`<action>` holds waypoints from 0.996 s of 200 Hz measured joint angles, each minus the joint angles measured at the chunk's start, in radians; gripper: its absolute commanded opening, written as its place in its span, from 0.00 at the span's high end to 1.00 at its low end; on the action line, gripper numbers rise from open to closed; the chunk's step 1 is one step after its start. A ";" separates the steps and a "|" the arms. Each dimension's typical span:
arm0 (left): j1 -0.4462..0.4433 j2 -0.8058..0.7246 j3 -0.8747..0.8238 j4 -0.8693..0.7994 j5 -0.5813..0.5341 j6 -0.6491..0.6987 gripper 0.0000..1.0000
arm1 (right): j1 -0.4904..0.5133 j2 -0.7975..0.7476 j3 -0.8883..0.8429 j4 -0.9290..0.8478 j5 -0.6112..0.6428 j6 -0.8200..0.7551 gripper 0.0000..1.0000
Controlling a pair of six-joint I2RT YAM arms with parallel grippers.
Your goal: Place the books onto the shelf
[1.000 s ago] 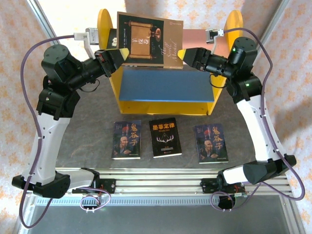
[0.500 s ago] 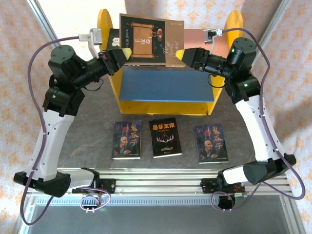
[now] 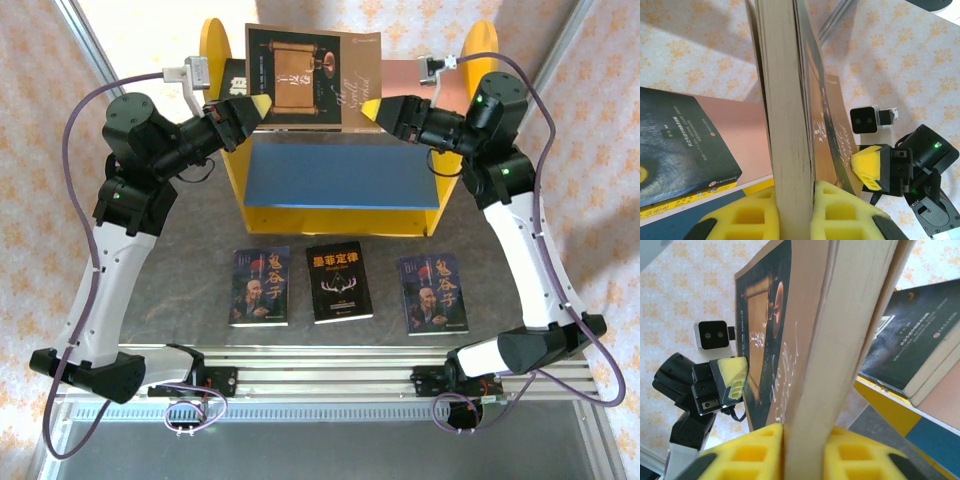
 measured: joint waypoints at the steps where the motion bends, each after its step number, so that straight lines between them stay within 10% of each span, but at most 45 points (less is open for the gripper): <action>1: 0.000 0.000 0.000 0.000 0.000 0.000 0.98 | 0.000 0.000 0.001 0.000 0.000 0.000 0.90; 41: 0.000 0.002 -0.002 0.016 0.000 0.008 0.49 | 0.002 0.011 0.034 -0.030 -0.002 -0.009 0.97; 65: 0.000 -0.001 -0.008 0.008 -0.013 0.013 0.36 | 0.003 0.026 0.051 -0.044 -0.002 -0.009 0.98; 199: -0.002 -0.125 0.008 -0.263 -0.355 0.155 0.31 | 0.008 0.136 0.123 -0.136 0.082 -0.012 0.99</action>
